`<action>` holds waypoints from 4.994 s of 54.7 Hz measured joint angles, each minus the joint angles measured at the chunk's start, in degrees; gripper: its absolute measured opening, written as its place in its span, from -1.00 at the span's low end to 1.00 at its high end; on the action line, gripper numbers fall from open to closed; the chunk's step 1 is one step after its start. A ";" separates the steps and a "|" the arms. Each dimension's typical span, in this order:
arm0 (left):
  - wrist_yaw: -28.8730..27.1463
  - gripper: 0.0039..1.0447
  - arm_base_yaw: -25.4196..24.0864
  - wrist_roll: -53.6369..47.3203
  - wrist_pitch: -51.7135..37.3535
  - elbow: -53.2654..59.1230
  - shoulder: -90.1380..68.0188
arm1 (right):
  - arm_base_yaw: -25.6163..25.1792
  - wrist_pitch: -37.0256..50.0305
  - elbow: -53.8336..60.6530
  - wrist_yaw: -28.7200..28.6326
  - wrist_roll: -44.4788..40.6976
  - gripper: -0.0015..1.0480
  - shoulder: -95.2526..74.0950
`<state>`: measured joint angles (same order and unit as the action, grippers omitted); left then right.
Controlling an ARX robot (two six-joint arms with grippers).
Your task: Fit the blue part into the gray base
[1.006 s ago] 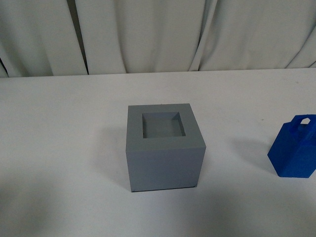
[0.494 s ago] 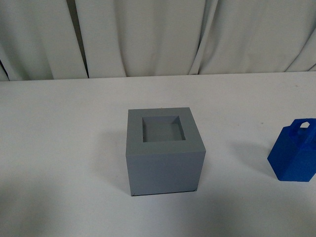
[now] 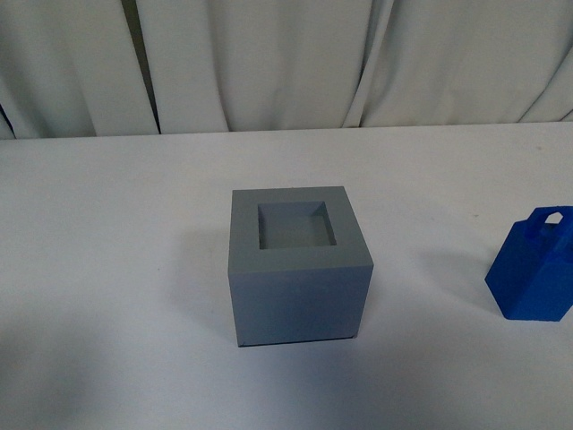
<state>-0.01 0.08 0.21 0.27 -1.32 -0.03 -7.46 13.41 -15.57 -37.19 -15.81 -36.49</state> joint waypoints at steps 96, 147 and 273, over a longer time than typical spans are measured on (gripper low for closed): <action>0.00 0.89 0.00 0.00 0.00 0.00 0.00 | 12.24 -74.69 -70.18 26.01 -66.93 0.86 -71.19; 0.00 0.89 0.00 0.02 0.00 0.00 0.00 | 14.25 -70.66 -68.85 29.27 -66.86 0.30 -73.50; 0.00 0.89 0.00 0.00 0.00 0.00 0.00 | 38.49 -75.28 -85.37 25.09 -50.75 -0.10 -73.88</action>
<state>-0.01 0.08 0.21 0.27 -1.32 -0.03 31.03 -61.87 -100.95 -12.10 -66.57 -110.37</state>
